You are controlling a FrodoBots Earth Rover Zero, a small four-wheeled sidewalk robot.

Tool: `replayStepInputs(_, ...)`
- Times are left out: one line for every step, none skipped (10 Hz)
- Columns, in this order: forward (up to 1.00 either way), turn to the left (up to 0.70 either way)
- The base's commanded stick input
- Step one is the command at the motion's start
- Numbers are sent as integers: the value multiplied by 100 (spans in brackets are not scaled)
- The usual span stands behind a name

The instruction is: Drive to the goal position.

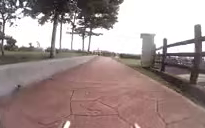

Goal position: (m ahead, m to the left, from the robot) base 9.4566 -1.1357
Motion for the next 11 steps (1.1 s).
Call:
replayStepInputs(100,0)
replayStepInputs(100,0)
replayStepInputs(100,0)
replayStepInputs(100,0)
replayStepInputs(100,0)
replayStepInputs(100,0)
replayStepInputs(100,0)
replayStepInputs(100,-1)
replayStepInputs(100,-18)
replayStepInputs(100,-37)
replayStepInputs(100,-37)
